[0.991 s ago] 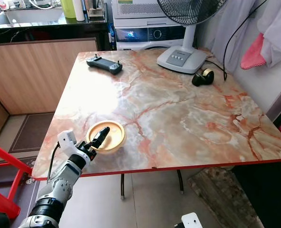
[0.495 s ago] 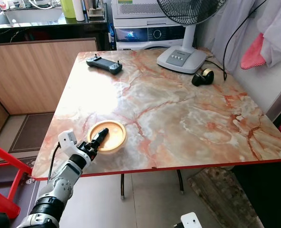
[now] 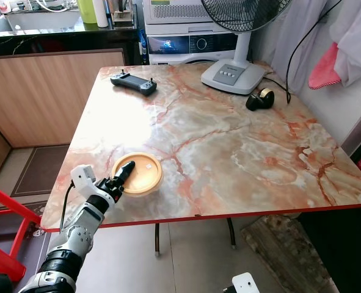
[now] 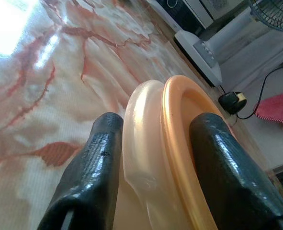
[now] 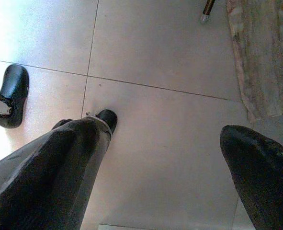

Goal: Restocking fridge

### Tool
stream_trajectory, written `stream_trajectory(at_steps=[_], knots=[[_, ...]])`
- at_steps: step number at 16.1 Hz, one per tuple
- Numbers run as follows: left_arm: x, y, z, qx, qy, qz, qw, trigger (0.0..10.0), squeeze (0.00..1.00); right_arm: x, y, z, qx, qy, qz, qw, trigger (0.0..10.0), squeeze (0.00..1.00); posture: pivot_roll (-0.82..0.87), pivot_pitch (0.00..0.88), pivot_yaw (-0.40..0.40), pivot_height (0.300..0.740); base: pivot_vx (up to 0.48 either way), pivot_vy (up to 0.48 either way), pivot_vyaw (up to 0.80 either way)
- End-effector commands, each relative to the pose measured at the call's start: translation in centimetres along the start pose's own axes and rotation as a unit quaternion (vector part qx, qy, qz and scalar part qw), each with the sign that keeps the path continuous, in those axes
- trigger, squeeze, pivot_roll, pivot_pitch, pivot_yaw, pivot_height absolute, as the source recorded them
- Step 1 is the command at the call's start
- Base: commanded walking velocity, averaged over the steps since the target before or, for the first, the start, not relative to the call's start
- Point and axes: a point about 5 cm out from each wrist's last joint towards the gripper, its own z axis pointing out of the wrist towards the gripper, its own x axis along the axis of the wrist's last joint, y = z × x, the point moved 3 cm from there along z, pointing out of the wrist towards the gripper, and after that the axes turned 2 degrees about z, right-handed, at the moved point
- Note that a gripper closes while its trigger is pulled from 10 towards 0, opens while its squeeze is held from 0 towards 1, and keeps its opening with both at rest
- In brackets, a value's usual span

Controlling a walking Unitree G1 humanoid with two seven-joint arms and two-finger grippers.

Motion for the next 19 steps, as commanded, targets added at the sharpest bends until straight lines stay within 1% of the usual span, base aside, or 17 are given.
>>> stream_trajectory(at_steps=[1, 8, 10, 12, 14, 15, 16, 17, 18, 19], knots=[[0.5, 0.1, 0.1, -0.002, 0.009, 0.007, 1.000, 0.0, 0.00, 0.2, 0.1, 0.0, -0.001, 0.002, -0.003, 1.000, 10.0, 0.00, -0.03, 0.000, -0.032, 0.740, 0.000, 0.000, 0.00], [2.1, 0.8, 0.5, -0.014, 0.044, 0.002, 0.999, 0.0, 0.00, 0.2, 0.0, 0.0, 0.000, 0.003, -0.002, 1.000, 10.0, 0.00, -0.03, 0.000, -0.027, 0.740, 0.000, 0.000, 0.00], [2.9, 1.3, 0.5, -0.025, 0.064, 0.000, 0.998, 0.0, 0.00, 0.2, -0.1, 0.0, 0.000, 0.003, -0.001, 1.000, 10.0, 0.00, -0.03, 0.000, -0.027, 0.740, 0.000, 0.000, 0.00], [3.6, 1.5, 0.5, -0.030, 0.075, -0.001, 0.997, 0.0, 0.00, 0.2, -0.1, 0.0, 0.000, 0.003, 0.000, 1.000, 10.0, 0.00, -0.03, 0.000, -0.025, 0.740, 0.000, 0.000, 0.00], [3.8, 2.0, 0.4, -0.034, 0.075, 0.027, 0.996, 0.0, 0.00, 0.2, -0.1, 0.0, 0.000, 0.003, 0.002, 1.000, 10.0, 0.00, -0.03, 0.000, -0.021, 0.740, 0.000, 0.000, 0.00], [3.9, 2.2, 0.2, -0.035, 0.076, 0.049, 0.995, 4.0, 0.00, 0.1, -0.2, 0.0, 0.000, 0.003, 0.005, 1.000, 10.0, 0.00, -0.03, 0.000, -0.016, 0.740, 0.000, 0.000, 0.00], [4.0, 2.3, 0.1, -0.035, 0.077, 0.056, 0.995, 4.0, 0.00, 0.1, -0.2, 0.0, 0.000, 0.004, 0.007, 1.000, 10.0, 0.00, -0.03, 0.000, -0.013, 0.740, 0.000, 0.000, 0.00], [4.9, 2.4, -0.4, -0.021, 0.096, 0.078, 0.992, 10.0, 0.00, 0.1, -0.3, 0.1, -0.002, 0.004, 0.016, 1.000, 10.0, 0.00, -0.03, 0.000, -0.001, 0.740, 0.000, 0.000, 0.00], [5.8, 2.4, -1.1, -0.005, 0.111, 0.107, 0.988, 10.0, 0.00, 0.0, -0.4, 0.1, -0.003, 0.005, 0.030, 1.000, 10.0, 0.00, -0.02, 0.000, 0.005, 0.740, 0.000, 0.000, 0.00], [6.3, 2.3, -1.7, 0.001, 0.115, 0.128, 0.985, 10.0, 0.00, -0.1, -0.5, 0.1, -0.004, 0.005, 0.039, 0.999, 10.0, 0.00, -0.01, 0.000, 0.010, 0.740, 0.000, 0.000, 0.00]])
